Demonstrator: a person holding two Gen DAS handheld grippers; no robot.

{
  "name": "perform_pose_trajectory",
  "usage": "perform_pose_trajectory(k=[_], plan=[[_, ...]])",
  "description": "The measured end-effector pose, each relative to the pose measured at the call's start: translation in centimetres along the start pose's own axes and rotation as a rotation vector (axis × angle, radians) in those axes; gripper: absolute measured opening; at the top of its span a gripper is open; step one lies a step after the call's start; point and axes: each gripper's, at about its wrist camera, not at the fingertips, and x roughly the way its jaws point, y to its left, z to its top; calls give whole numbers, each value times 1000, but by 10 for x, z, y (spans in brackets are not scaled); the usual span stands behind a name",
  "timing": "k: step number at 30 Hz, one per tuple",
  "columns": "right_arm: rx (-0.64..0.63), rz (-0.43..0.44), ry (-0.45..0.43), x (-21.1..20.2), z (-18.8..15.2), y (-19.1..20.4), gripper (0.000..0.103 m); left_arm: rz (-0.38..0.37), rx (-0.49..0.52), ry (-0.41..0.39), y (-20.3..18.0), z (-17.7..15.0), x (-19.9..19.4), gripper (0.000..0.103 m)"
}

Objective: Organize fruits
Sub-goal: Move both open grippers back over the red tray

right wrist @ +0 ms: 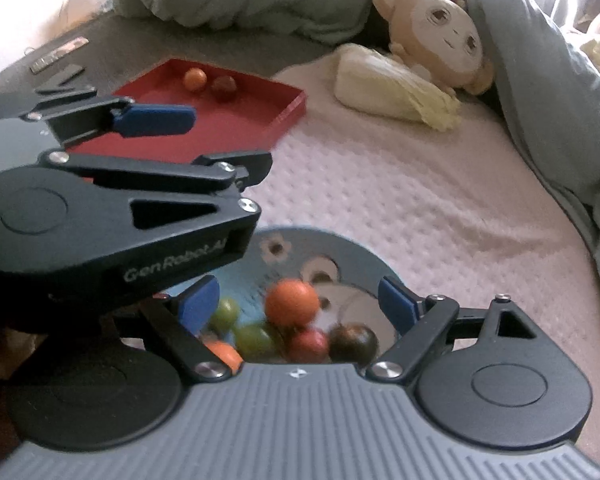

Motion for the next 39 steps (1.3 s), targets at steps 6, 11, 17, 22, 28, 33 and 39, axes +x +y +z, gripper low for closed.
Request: perform_pose_trajectory(k=[6,11,17,22,28,33,39], plan=[[-13,42,-26,12,24,23,90,54,-40,3,35,0,1,58],[-35,59,-21,29,40,42,90,94,-66,3,60,0,3,58],[-55,76,-33,46,56,60,90,141,-99,5,89,-3,8,58],[-49,102,-49,54,65,66,90,187,-136,21,116,-8,21,58],[-67,120,-68,59,71,71,89,240,-189,41,145,-13,42,58],[-104,145,-47,65,71,74,89,253,-208,63,159,-9,64,58],[-100,164,-23,65,64,71,89,259,-242,74,173,1,97,58]])
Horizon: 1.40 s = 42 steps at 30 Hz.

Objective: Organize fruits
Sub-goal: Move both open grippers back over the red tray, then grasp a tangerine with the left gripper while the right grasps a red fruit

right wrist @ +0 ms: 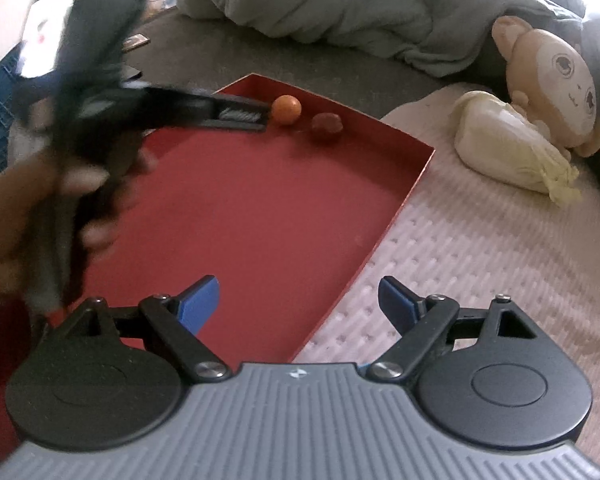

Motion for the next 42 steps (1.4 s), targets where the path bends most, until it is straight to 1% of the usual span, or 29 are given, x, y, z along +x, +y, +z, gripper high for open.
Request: perform_pose_trajectory(k=[3,6,13,16,20,24,25,26,27,28,31,37,42], plan=[[-4,20,-1,-4,-2,2,89,-5,-13,14,1,6,17,58],[-13,44,6,-6,-1,9,89,-18,-1,23,-1,9,31,58],[-57,108,9,-9,4,31,89,-42,36,47,-11,13,53,58],[-72,116,11,-7,6,37,89,-50,40,57,-16,16,60,58],[-61,105,23,-2,8,38,89,-66,41,64,-16,17,67,57],[-52,95,18,1,10,38,89,-61,20,90,-12,16,75,55],[-52,92,16,1,11,38,89,-54,23,87,-12,16,76,50],[-52,89,14,1,11,38,89,-49,26,85,-12,17,77,43],[-52,86,13,2,11,38,89,-52,24,84,-12,17,77,40],[-52,82,12,3,11,38,89,-53,23,84,-12,18,77,38],[-43,65,11,5,10,34,89,-52,22,81,-12,17,76,38],[-26,46,-5,7,11,26,89,-33,-11,88,-9,18,73,38],[-27,44,-4,10,12,25,89,-7,-5,76,-8,21,70,38]])
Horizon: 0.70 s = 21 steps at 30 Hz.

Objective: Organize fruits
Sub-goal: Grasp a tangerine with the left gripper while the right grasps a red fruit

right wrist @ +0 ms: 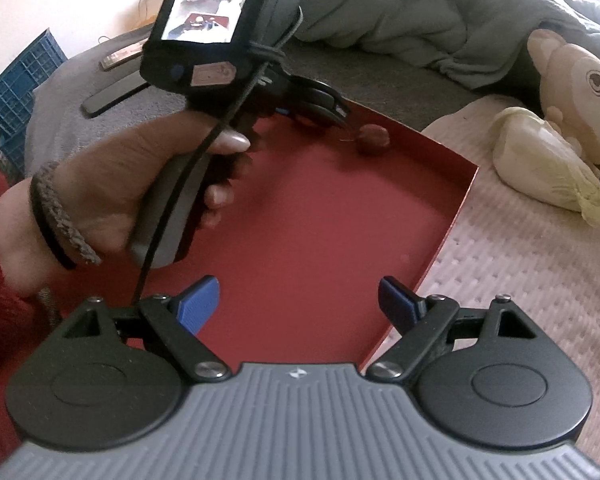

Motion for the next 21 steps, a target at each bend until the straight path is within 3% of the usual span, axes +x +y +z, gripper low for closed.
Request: perform_pose_trajectory(k=[10,21], plan=[[-3,0,-7,20,14,2,89,-10,14,-8,7,2,-7,38],[81,-32,-31,48,41,-10,89,-8,9,14,22,4,0,38]])
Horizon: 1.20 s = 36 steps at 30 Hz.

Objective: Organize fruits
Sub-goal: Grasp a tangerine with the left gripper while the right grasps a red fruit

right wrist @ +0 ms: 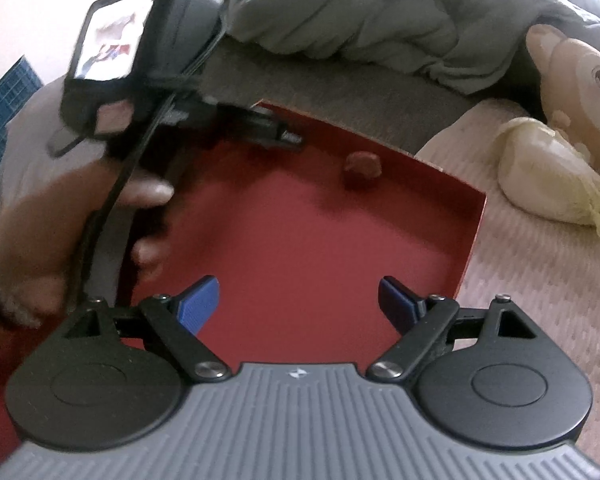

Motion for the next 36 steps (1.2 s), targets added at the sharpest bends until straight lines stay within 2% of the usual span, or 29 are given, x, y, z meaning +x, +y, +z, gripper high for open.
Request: perform_pose_trajectory(k=[8,14,17,24,30,36], plan=[[54,-74,-28,21,14,-10,89,-15,-14,12,9,3,5,38],[135,-140,-80,36,24,-27,89,-14,-8,9,9,2,5,38],[190,-151,-104,44,28,-33,88,-14,-9,9,9,3,6,38],[276,-143,-147,60,35,-37,77,-18,-8,13,9,3,6,38],[280,-138,-151,66,42,-32,76,-36,-33,19,15,4,6,38],[242,-189,-136,79,49,-28,74,-54,-51,21,18,5,4,38]])
